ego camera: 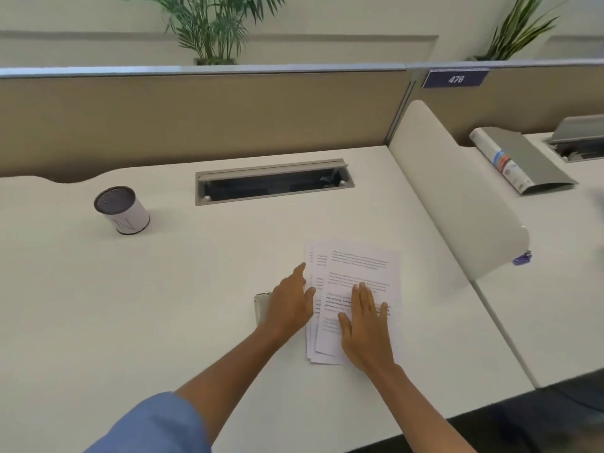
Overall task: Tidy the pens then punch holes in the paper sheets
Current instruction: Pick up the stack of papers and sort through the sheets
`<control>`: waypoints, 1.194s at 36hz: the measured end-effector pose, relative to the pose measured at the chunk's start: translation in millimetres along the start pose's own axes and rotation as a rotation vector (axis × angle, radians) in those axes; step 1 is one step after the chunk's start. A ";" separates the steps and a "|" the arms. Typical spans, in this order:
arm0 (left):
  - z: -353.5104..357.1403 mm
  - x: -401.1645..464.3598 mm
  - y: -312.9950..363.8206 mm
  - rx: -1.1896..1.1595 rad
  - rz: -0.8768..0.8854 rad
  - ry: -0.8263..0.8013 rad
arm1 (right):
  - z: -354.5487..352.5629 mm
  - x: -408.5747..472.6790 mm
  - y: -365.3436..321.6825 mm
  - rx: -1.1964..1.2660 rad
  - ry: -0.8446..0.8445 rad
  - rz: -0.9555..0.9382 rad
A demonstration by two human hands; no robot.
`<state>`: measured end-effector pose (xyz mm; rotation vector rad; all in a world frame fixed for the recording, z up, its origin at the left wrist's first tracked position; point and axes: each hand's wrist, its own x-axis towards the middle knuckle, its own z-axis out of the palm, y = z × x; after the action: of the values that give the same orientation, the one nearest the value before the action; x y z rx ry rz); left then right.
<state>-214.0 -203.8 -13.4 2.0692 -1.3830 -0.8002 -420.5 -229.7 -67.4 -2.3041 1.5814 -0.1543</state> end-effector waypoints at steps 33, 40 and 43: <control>30.2 13.6 16.0 -0.295 -0.093 -0.074 | -4.0 -12.2 2.7 0.252 0.041 0.017; -4.5 -16.2 7.6 -0.541 -0.085 -0.032 | -52.7 -18.1 -4.4 0.504 0.288 0.274; -35.7 -38.2 -4.8 -0.629 -0.072 -0.020 | -73.2 -20.5 -17.1 0.731 0.221 0.384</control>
<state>-197.0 -163.0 14.9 1.6197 -0.9061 -1.1172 -433.4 -221.1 8.9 -1.4423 1.6664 -0.7669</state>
